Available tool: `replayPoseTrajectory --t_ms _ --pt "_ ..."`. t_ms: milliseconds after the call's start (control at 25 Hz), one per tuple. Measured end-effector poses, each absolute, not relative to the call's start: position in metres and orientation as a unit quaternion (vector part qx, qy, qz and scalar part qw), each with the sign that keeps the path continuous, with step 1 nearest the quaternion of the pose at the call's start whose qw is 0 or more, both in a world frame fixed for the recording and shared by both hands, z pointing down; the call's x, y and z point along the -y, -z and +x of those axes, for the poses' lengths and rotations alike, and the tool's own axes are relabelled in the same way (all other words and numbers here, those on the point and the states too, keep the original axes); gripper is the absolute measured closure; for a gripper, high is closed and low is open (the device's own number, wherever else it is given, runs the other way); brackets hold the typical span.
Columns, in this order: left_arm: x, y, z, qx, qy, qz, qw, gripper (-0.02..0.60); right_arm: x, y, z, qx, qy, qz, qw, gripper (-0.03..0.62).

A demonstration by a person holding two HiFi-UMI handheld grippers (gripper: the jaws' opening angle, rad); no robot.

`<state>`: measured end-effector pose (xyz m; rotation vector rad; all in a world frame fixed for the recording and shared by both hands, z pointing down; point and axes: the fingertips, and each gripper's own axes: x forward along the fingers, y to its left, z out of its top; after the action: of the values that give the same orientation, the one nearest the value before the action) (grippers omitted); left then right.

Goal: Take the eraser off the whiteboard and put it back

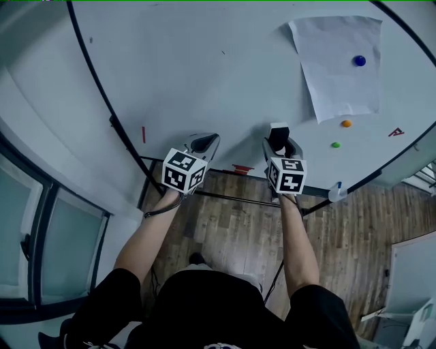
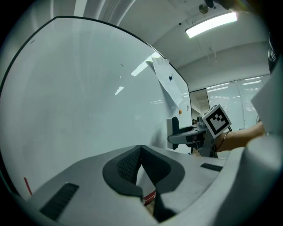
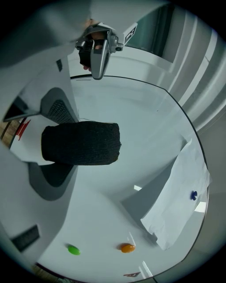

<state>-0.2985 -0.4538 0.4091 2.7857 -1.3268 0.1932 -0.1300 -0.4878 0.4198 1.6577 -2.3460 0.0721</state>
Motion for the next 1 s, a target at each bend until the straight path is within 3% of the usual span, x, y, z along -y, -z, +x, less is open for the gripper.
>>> replayPoseTrajectory --t_ms 1000 --pt "0.476 -0.422 -0.294 0.424 -0.061 0.903 0.039 0.560 0.515 -0.431 -0.141 0.788 -0.034 0.598 0.139 0.333"
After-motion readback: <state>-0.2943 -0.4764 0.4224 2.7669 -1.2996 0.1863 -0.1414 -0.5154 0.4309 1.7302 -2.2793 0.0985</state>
